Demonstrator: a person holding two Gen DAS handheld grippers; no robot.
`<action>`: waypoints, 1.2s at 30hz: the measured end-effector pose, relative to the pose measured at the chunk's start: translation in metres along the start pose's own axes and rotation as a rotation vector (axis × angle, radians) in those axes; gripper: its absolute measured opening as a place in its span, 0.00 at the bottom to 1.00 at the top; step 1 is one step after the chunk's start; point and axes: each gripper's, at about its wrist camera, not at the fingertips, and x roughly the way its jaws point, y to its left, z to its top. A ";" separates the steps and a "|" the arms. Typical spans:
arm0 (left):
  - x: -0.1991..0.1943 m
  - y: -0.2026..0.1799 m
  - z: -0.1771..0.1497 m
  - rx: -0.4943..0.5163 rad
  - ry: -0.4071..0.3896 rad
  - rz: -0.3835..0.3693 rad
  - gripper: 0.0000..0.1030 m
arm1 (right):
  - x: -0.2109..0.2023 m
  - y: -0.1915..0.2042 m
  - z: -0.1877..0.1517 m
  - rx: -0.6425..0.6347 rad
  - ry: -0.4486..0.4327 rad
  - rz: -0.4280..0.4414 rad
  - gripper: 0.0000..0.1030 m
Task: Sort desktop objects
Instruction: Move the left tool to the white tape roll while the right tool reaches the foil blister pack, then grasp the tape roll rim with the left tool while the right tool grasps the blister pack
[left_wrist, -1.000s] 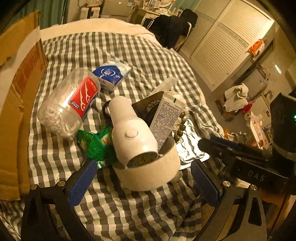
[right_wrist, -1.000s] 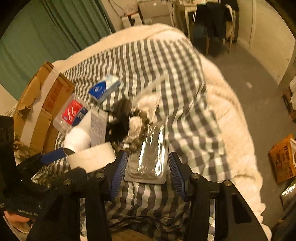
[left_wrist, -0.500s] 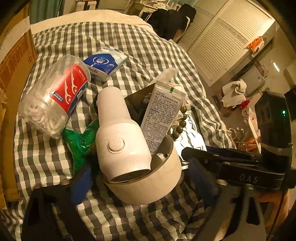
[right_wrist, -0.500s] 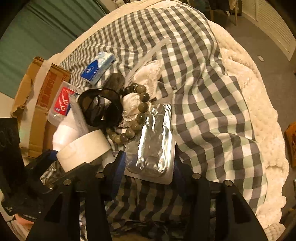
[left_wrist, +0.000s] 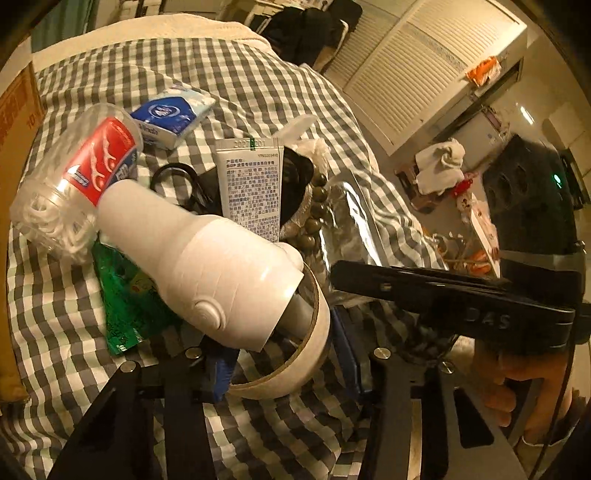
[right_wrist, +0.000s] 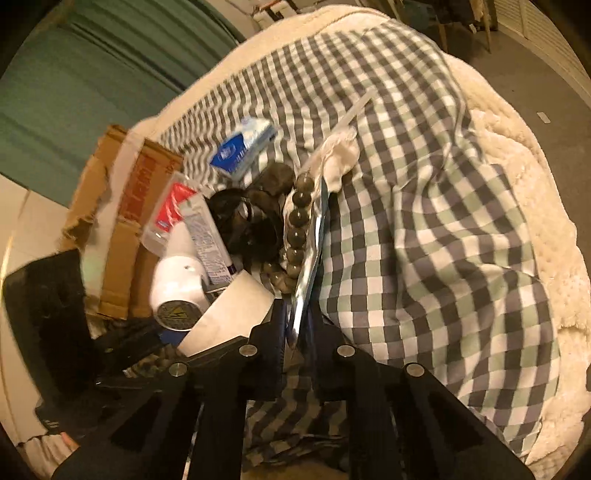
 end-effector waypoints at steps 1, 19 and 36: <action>0.000 -0.001 -0.001 0.006 0.003 -0.002 0.44 | 0.003 0.000 0.000 -0.004 0.010 -0.008 0.11; -0.037 -0.022 -0.004 0.085 -0.063 -0.120 0.14 | -0.057 0.035 -0.002 -0.077 -0.270 -0.140 0.07; -0.085 -0.027 0.002 0.124 -0.200 -0.132 0.12 | -0.098 0.090 -0.013 -0.187 -0.537 -0.297 0.07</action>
